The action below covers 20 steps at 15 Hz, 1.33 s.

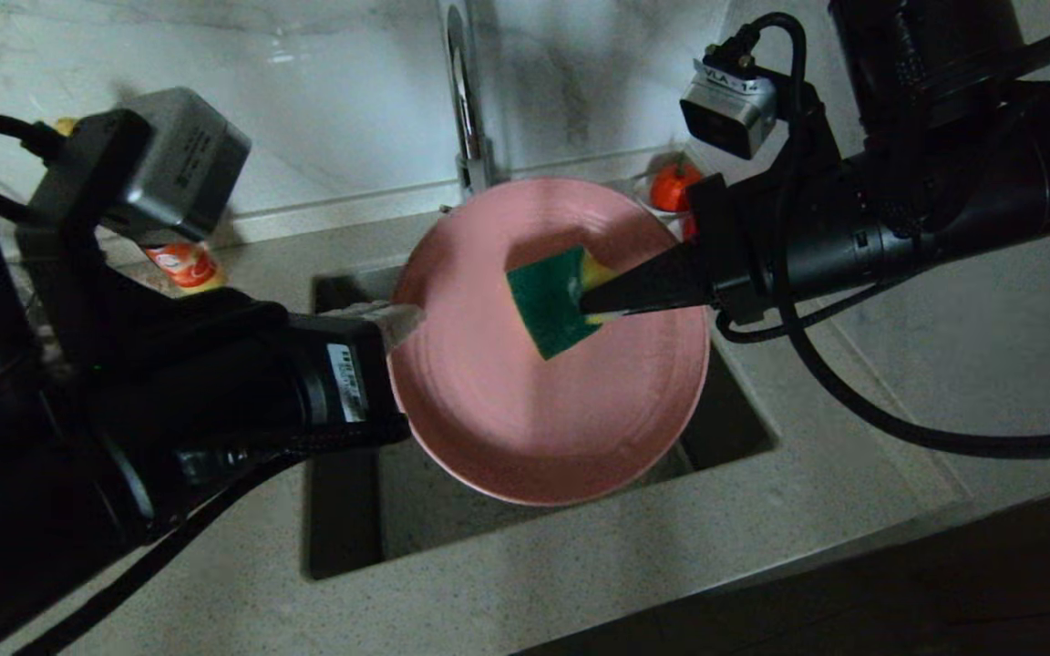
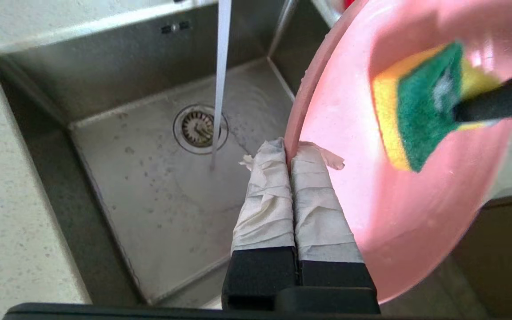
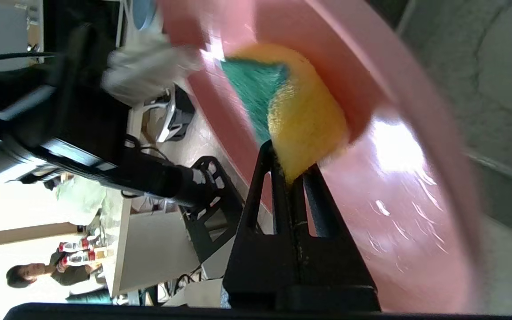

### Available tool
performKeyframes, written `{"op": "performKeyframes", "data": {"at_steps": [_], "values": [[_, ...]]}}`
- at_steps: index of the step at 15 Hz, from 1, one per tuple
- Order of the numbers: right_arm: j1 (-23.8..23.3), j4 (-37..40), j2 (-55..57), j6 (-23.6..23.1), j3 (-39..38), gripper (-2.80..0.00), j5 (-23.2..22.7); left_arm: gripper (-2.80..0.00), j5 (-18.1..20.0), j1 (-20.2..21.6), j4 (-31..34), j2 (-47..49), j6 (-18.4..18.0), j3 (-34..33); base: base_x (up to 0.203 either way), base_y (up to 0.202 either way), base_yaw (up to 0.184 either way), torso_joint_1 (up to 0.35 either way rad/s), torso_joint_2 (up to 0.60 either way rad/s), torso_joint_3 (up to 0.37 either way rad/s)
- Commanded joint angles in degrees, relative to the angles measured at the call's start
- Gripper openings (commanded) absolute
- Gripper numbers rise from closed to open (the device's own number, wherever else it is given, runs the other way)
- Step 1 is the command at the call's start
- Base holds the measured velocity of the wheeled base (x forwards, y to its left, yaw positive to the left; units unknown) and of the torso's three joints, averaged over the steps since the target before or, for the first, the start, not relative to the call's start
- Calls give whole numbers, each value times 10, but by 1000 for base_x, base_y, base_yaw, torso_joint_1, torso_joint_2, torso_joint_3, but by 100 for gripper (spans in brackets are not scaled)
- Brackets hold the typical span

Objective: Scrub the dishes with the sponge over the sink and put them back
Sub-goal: Wipe the plate

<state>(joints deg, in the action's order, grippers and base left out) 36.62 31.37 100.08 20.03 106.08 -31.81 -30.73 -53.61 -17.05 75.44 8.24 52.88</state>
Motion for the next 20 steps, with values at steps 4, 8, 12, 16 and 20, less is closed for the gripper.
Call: {"op": "performKeyframes", "data": {"at_steps": [4, 8, 12, 16, 20], "values": [[-5, 8, -25, 1, -22, -280, -3, -280, -2, 13, -3, -14, -3, 28, 0, 0, 0, 0, 0, 0], [5, 27, -32, 0, -25, -280, -3, -280, -3, 36, -3, 7, 0, 70, 0, 0, 0, 0, 0, 0], [35, 26, -13, 0, -16, -280, -3, -280, -1, 34, -2, 23, 1, 81, 0, 0, 0, 0, 0, 0], [43, 24, 14, 0, 17, -280, -3, -280, -1, 16, -3, 28, 1, 46, 0, 0, 0, 0, 0, 0], [39, 23, 27, -1, 45, -280, 1, -280, -1, 7, -23, 22, -4, 20, 0, 0, 0, 0, 0, 0]]}}
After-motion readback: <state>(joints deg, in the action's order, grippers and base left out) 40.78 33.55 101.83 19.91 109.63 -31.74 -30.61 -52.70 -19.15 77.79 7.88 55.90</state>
